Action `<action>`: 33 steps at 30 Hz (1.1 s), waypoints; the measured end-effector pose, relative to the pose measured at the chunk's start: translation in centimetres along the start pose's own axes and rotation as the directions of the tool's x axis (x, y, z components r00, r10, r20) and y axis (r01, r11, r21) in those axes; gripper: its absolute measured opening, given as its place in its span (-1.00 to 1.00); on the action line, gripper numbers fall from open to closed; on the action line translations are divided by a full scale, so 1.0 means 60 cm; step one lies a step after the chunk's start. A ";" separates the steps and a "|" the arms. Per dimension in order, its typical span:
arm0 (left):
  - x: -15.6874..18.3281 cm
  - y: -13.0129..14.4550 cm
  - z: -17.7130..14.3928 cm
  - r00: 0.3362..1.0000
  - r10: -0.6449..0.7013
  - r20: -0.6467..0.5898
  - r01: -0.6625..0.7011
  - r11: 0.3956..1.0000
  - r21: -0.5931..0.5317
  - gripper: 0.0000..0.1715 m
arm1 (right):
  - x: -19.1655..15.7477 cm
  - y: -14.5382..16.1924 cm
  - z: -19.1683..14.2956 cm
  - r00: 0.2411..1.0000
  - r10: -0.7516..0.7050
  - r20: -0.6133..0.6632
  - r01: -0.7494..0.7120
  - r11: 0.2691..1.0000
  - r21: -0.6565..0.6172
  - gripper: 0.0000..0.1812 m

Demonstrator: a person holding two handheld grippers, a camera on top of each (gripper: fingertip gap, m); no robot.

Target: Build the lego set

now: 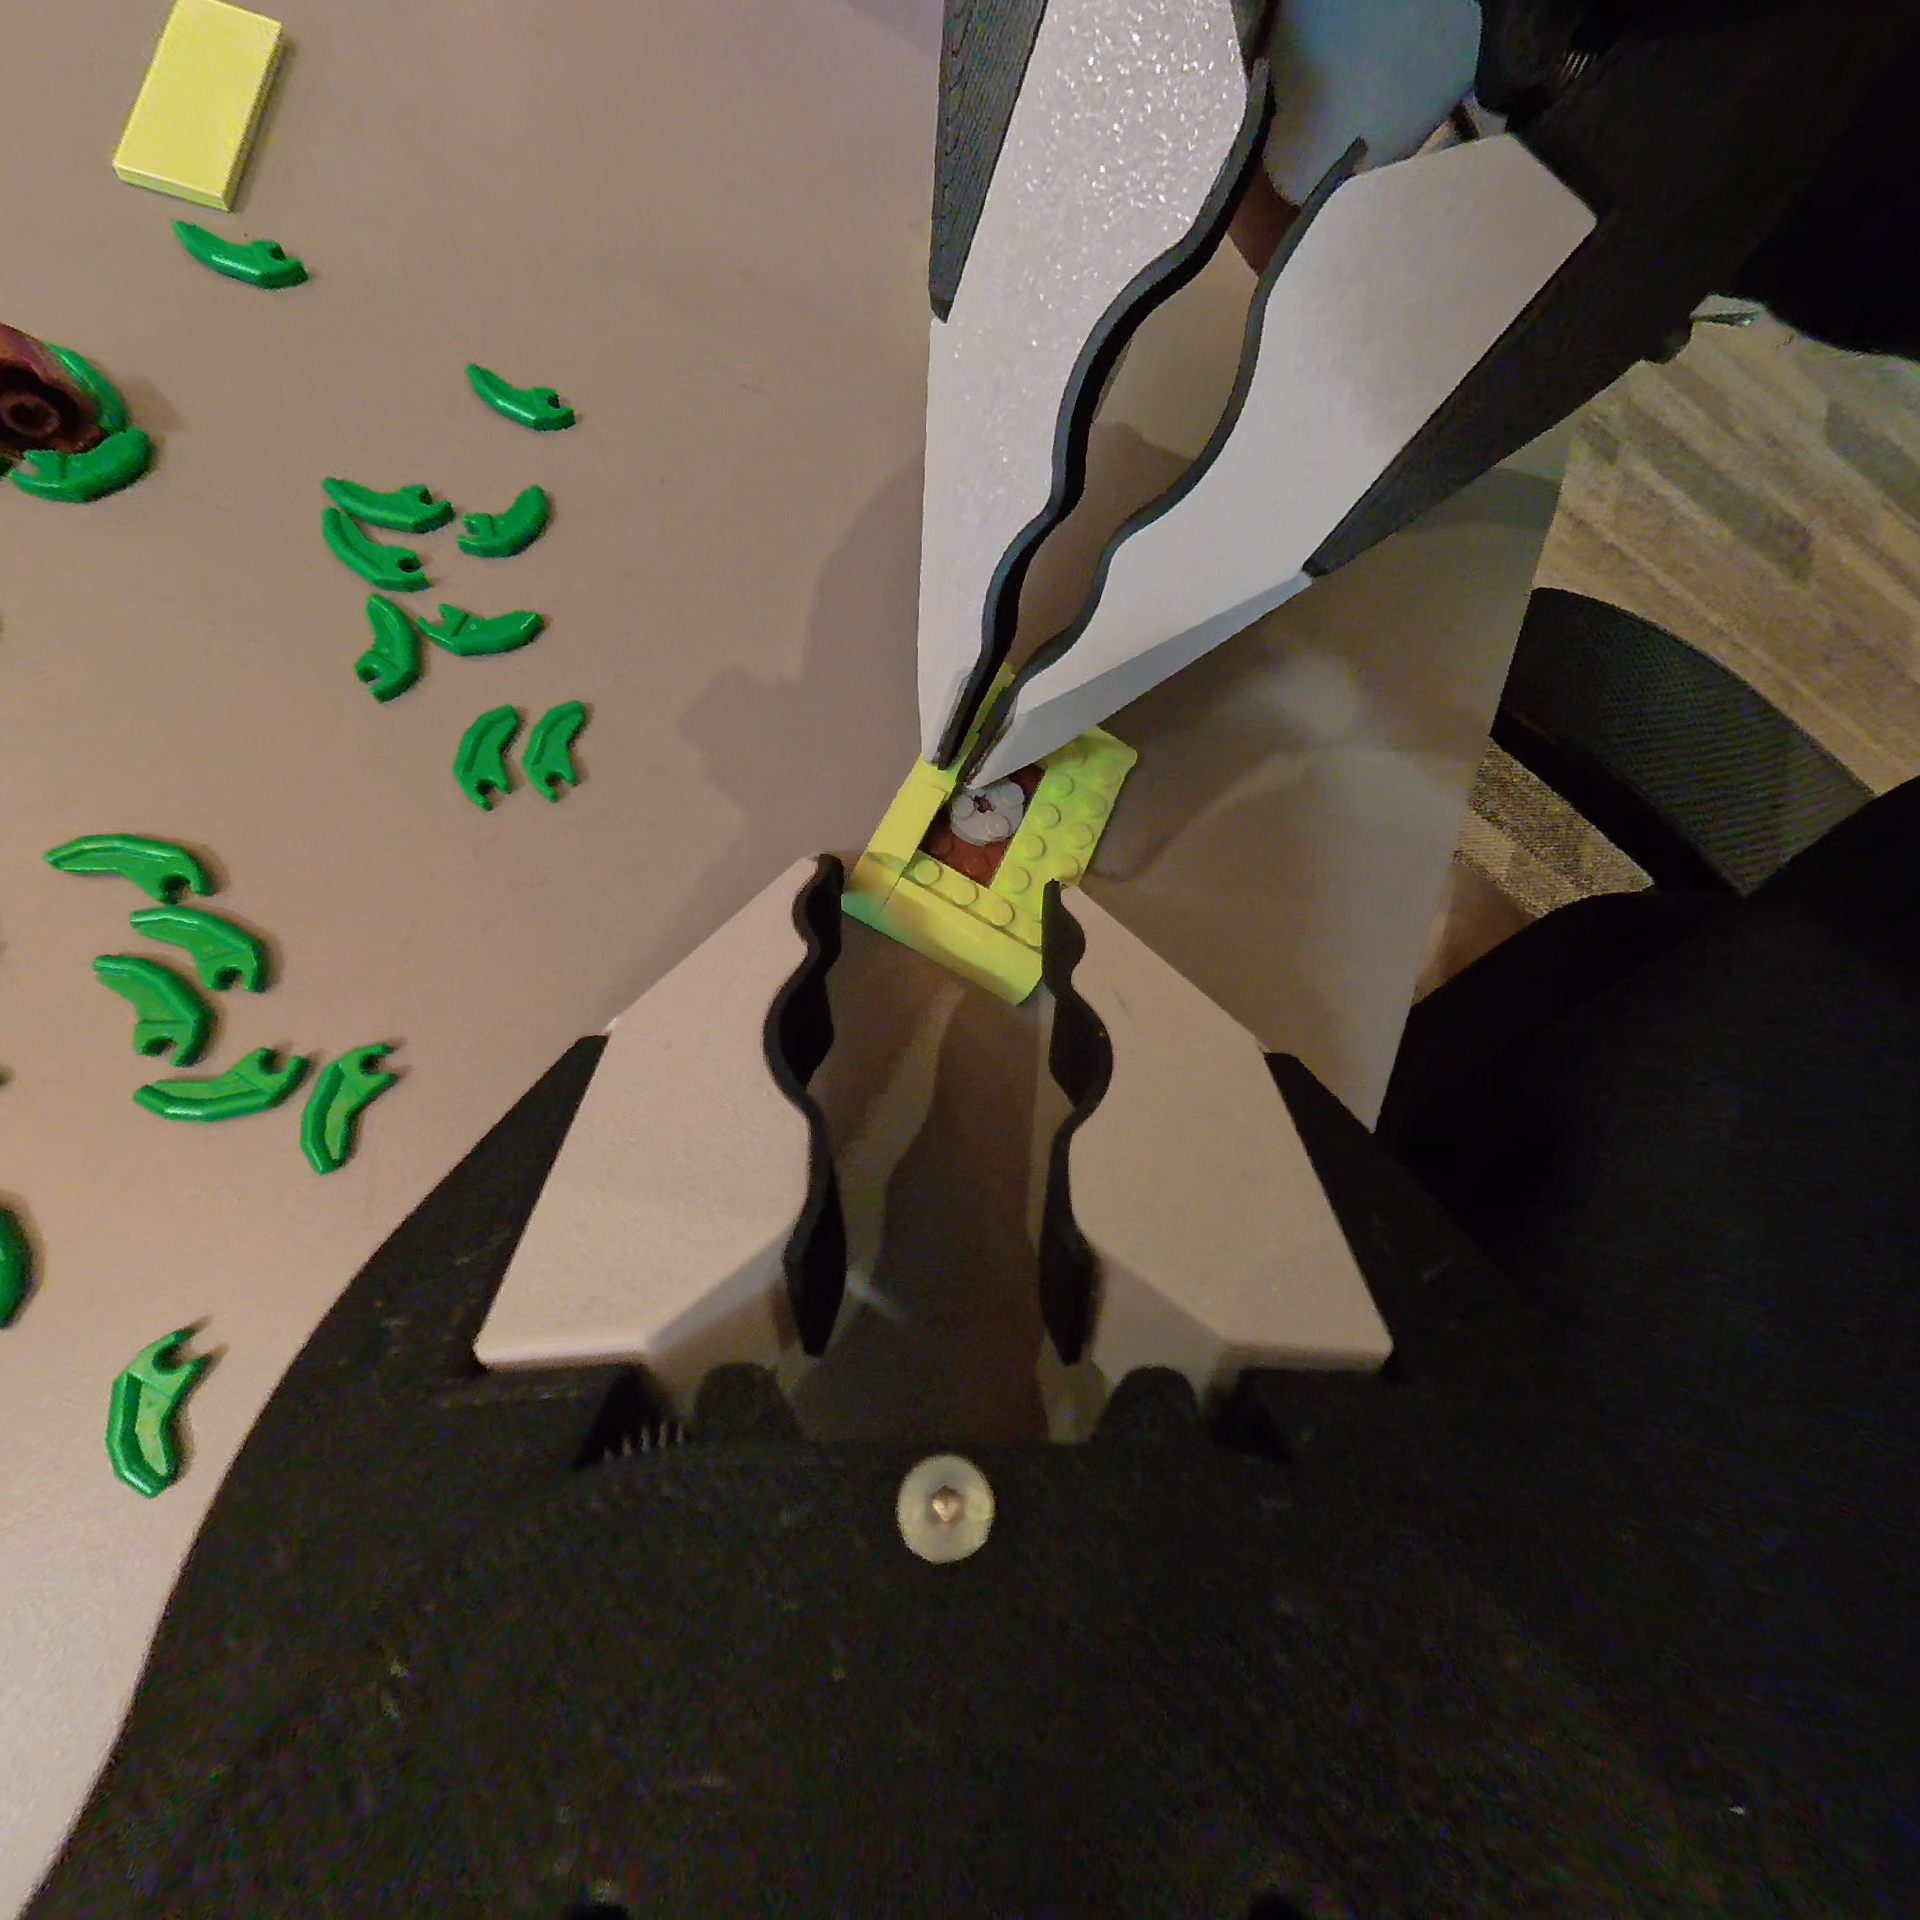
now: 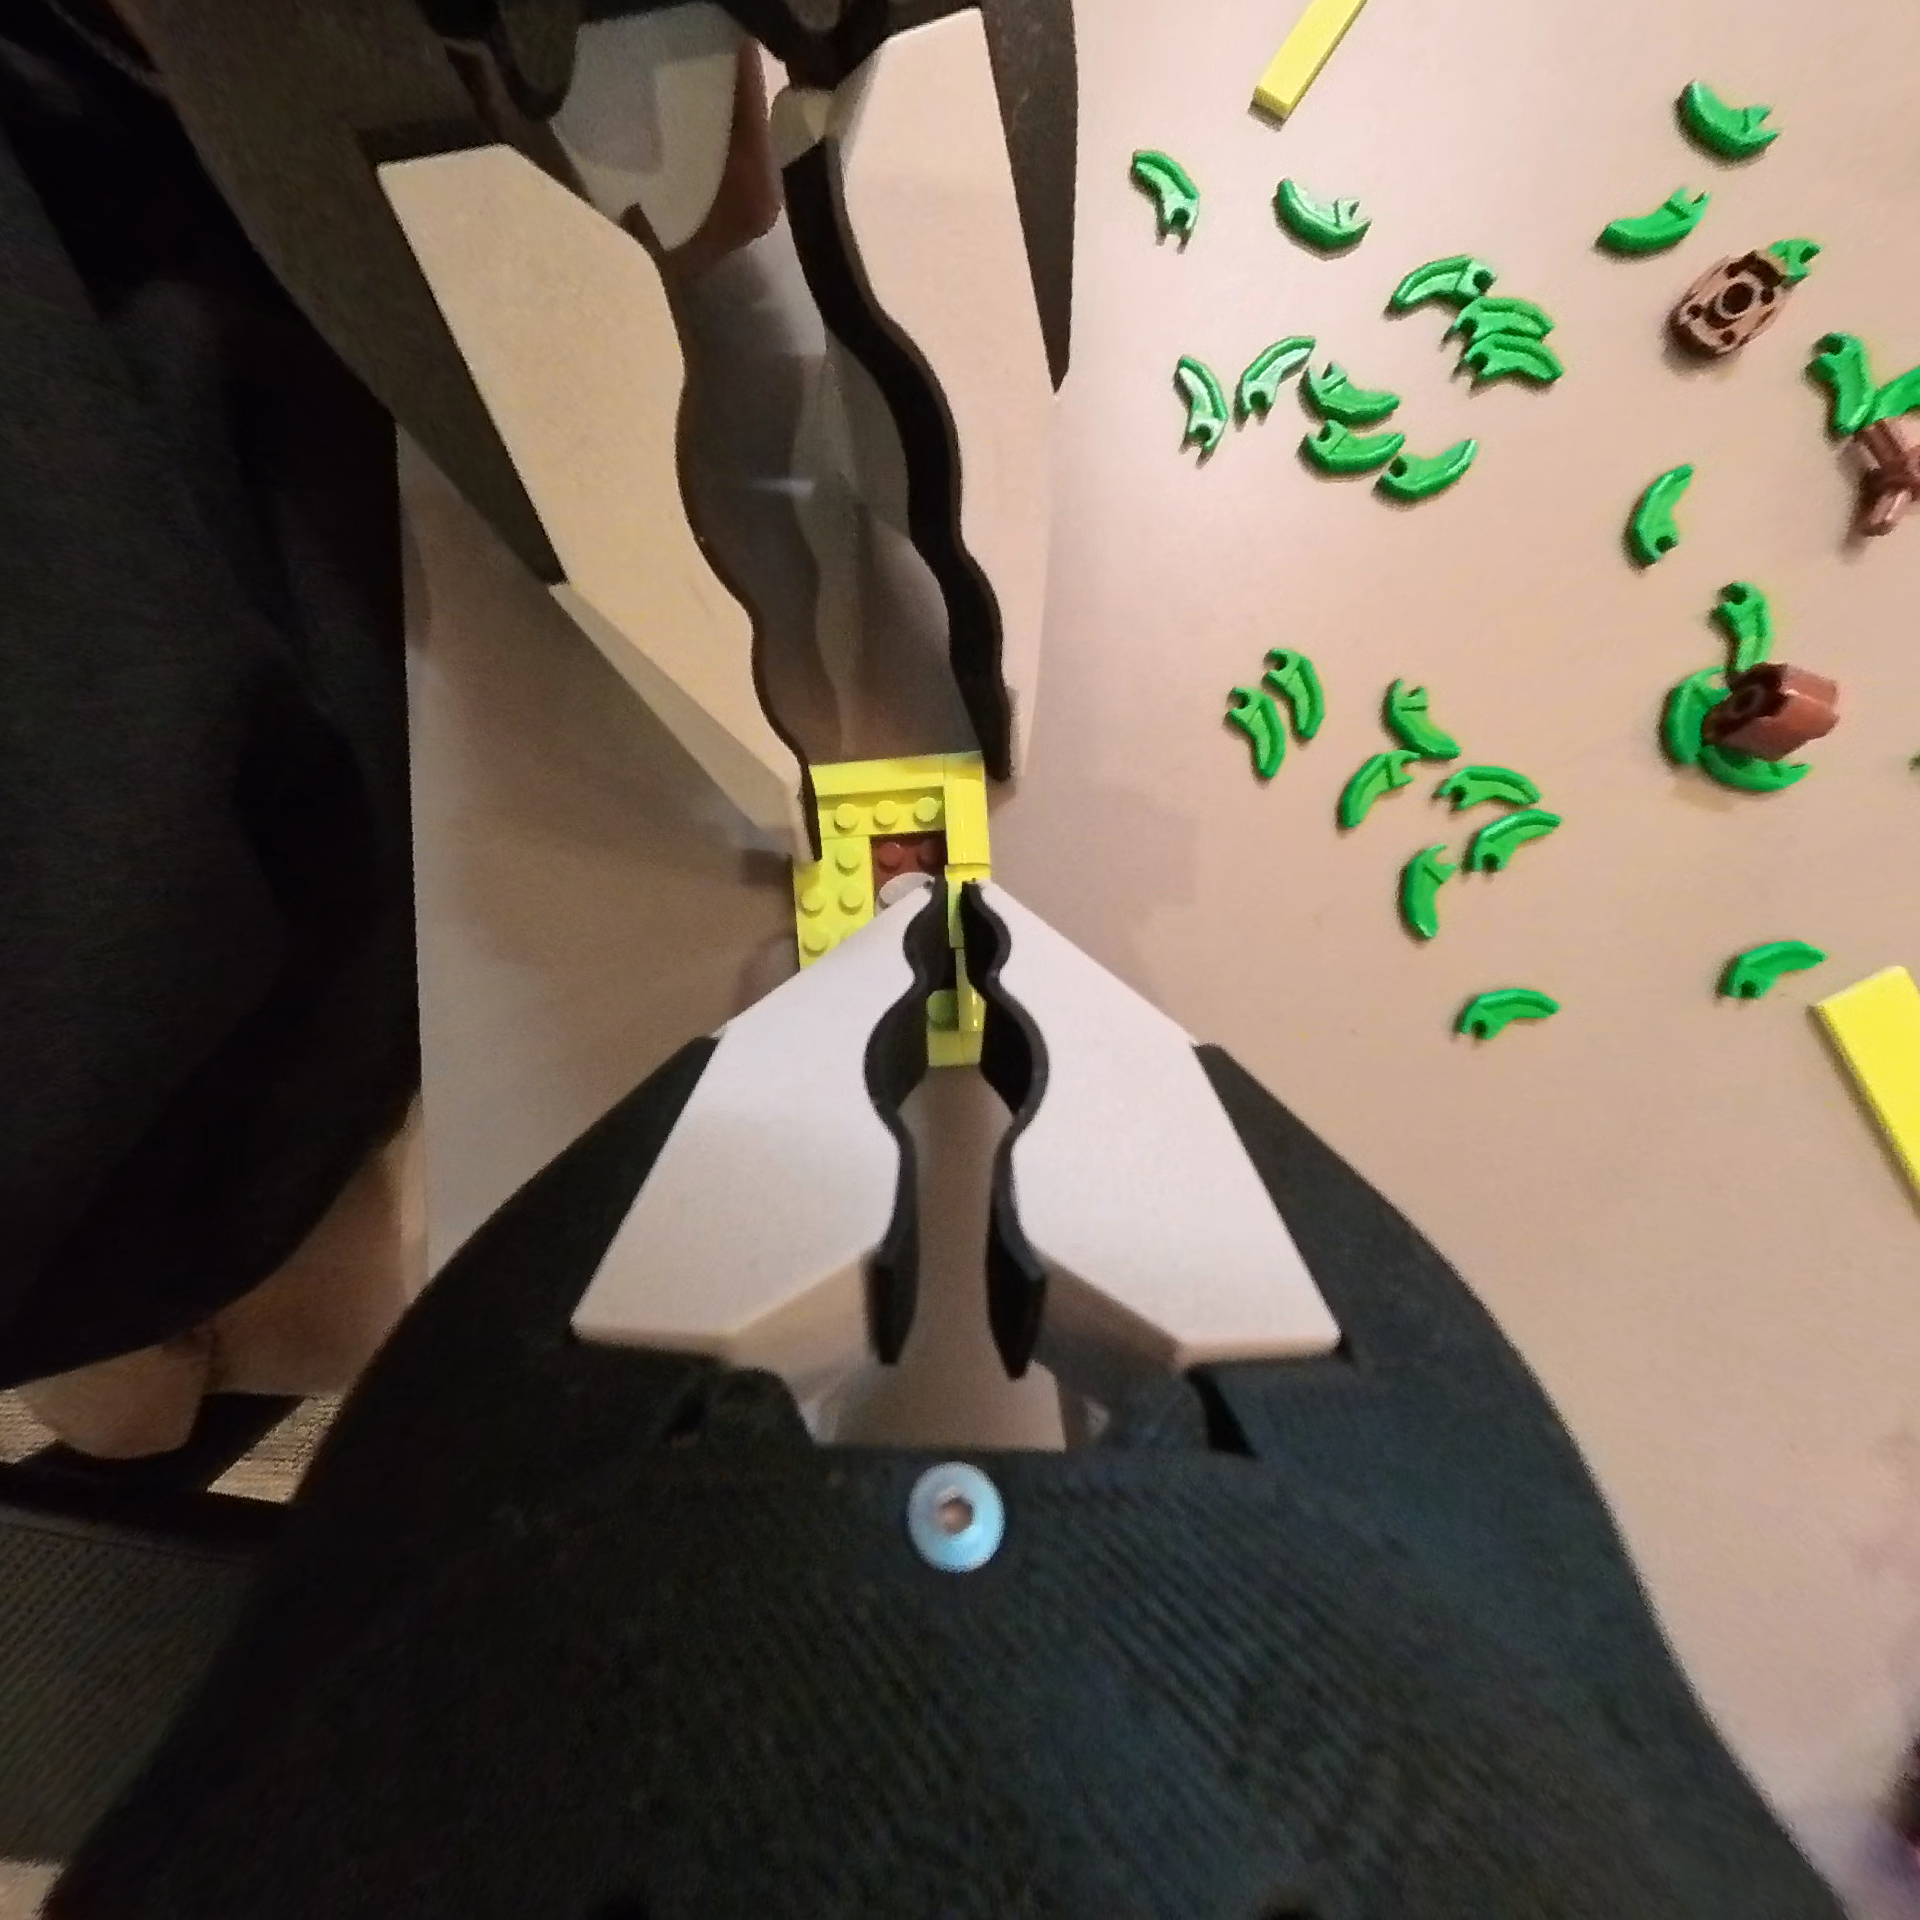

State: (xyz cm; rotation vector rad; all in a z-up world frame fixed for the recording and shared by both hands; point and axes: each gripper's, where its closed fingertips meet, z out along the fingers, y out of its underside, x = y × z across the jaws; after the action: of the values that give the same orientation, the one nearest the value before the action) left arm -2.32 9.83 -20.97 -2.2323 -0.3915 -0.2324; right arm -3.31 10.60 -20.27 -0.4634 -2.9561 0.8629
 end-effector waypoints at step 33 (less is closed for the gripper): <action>0.000 0.000 0.000 1.000 0.000 -0.001 0.000 1.000 0.000 -0.58 | 0.007 -0.008 -0.018 0.979 0.124 0.160 -0.129 0.991 0.019 -0.90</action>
State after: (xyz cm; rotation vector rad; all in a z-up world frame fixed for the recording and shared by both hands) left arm -2.32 9.83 -20.97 -2.2324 -0.3907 -0.2333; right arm -3.70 10.90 -19.09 -0.6155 -3.0802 0.9989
